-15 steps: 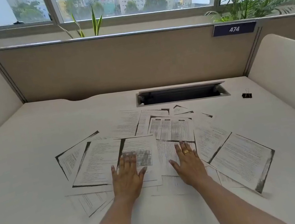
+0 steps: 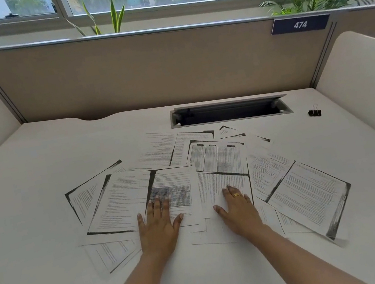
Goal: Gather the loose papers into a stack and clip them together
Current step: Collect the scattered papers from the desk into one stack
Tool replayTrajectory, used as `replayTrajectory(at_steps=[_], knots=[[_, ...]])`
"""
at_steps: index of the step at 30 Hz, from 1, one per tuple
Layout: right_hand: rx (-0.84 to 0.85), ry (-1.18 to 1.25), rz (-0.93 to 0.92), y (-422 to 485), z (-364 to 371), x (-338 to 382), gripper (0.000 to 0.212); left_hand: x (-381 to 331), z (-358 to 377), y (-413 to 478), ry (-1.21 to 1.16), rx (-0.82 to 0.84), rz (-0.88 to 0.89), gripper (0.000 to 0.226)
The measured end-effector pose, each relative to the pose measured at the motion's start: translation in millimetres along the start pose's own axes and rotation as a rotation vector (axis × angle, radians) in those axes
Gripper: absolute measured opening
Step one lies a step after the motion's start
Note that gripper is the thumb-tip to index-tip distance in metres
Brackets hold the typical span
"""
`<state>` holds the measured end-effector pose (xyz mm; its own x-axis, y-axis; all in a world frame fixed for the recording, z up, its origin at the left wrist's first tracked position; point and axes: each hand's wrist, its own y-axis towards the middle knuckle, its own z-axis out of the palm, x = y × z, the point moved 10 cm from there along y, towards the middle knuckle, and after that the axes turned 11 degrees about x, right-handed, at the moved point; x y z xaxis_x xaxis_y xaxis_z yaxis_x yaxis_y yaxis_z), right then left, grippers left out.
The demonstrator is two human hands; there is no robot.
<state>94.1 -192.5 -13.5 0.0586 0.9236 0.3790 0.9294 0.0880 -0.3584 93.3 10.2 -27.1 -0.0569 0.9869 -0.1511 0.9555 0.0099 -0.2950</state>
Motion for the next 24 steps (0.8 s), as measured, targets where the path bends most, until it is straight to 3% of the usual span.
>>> replayTrajectory(at_steps=[8, 15, 24], knots=[[0.101, 0.133, -0.121, 0, 17, 46, 0.068, -1, 7, 3, -0.044, 0.115, 0.021, 0.136], [0.097, 0.161, -0.114, 0, 15, 56, 0.064, -1, 8, 3, -0.069, 0.145, 0.037, 0.139], [0.123, 0.789, 0.062, 14, 14, 32, 0.052, 0, 7, 2, -0.081, 0.129, 0.047, 0.138]])
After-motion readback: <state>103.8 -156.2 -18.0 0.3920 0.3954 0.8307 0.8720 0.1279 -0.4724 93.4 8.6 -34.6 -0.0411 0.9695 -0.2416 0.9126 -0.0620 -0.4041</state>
